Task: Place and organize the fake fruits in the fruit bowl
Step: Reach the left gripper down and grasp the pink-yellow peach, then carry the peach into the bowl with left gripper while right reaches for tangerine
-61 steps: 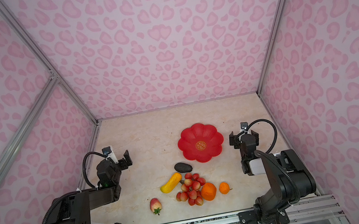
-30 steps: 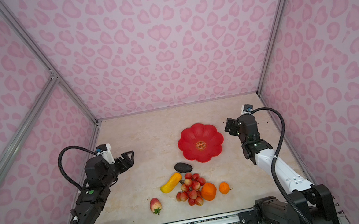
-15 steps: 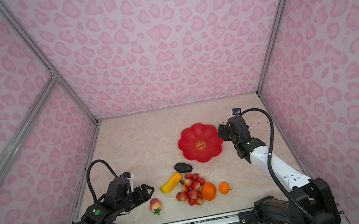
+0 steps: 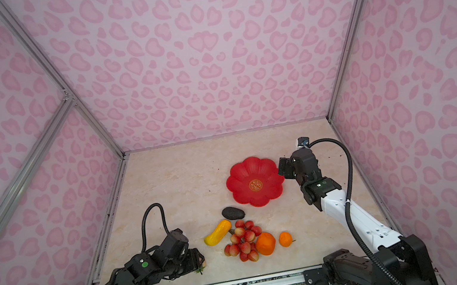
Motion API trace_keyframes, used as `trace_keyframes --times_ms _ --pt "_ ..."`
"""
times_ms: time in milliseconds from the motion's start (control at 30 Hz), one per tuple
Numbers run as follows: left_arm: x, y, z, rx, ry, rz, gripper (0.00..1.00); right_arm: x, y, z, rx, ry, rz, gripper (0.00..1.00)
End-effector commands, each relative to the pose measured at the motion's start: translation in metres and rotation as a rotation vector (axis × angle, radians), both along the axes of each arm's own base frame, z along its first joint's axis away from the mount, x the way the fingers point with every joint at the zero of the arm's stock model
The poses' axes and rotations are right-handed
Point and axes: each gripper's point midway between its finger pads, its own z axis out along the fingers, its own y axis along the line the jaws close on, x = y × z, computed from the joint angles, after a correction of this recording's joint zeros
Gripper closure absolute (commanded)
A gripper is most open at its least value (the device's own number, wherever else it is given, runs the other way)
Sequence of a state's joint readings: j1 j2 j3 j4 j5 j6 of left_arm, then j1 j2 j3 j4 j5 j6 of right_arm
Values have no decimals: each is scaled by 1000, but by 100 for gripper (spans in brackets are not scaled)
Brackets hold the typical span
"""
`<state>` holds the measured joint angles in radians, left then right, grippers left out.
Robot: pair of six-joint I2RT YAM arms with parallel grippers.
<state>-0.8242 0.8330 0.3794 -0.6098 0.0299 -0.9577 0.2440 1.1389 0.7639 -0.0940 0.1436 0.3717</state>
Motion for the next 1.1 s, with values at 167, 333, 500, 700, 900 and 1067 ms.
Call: trace_keyframes --times_ms 167,333,500,700,900,1067 --pt "23 -10 56 -64 -189 -29 57 -1 -5 5 7 -40 -33 6" --pt "64 -29 133 -87 -434 -92 58 1 -3 4 11 -31 -25 6" --pt "126 -80 182 -76 -560 -224 61 -5 -4 1 6 2 -28 8" --pt "193 -168 210 -129 -628 -428 62 -27 -5 -6 8 37 -1 8" --pt "240 -232 177 -150 -560 -528 63 -56 -10 -17 20 90 -2 9" --pt "265 -263 123 -134 -467 -549 66 -75 -14 -30 9 145 -2 10"
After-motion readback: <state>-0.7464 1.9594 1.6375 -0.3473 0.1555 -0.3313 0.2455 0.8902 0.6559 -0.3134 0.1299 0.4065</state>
